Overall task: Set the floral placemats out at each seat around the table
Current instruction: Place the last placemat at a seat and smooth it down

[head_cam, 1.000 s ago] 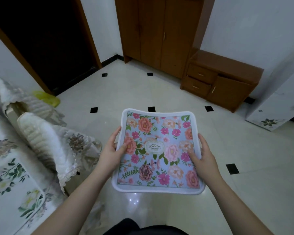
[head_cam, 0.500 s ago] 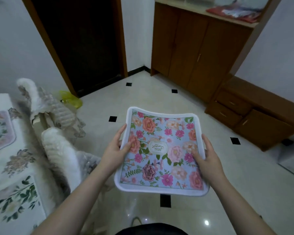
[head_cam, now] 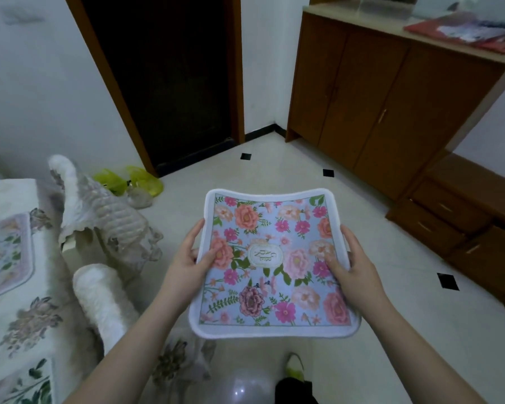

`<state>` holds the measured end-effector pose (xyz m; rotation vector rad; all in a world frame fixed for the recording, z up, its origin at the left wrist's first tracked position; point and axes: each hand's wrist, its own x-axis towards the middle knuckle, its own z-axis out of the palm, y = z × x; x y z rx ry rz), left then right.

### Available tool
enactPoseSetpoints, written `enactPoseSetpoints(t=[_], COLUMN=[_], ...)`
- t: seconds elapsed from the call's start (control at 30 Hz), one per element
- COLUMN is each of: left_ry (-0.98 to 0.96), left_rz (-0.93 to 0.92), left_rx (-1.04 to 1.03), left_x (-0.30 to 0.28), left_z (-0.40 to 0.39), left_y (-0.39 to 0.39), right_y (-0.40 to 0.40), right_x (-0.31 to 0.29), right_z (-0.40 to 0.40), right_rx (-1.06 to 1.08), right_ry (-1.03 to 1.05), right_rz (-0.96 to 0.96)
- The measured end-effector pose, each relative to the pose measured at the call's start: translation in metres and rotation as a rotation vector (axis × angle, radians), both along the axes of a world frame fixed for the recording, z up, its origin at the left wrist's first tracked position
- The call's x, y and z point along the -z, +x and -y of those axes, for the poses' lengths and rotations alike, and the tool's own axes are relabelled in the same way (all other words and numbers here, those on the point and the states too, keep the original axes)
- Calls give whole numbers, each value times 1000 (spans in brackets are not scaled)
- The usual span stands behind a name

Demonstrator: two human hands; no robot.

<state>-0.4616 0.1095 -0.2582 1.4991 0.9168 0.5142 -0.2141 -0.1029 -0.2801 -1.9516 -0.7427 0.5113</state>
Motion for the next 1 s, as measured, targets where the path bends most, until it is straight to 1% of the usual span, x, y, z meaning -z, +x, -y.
enactPoseSetpoints(t=[0.13,0.23,0.47,0.63,0.8,0.93,1.0], left_ry=[48,80,87,98,94,79,88], left_rz=[-18,-29,-61,-45,-36,-19,-39], left_rx=[-72,-139,-303,-414,-495,-536,-559], left_x=[-1,-5,-14,-15,-12,-4,2], left_z=[-24,-42,-73,-92,-121,-151,-169], left_y=[33,56,83,81,69,52,40], right_y=[45,78,131,140,135,123,114], right_x=[0,-2,-5,-4,0,2,2], right_z=[-44,-77,-150,-200,-252,-299,-326], right_rx=[-71,-123,-292,-380,-458,-517,-543], right_ry=[49,69,78,93,65,31,18], right_rz=[4,-32,-90,-114,-114,-76,-49])
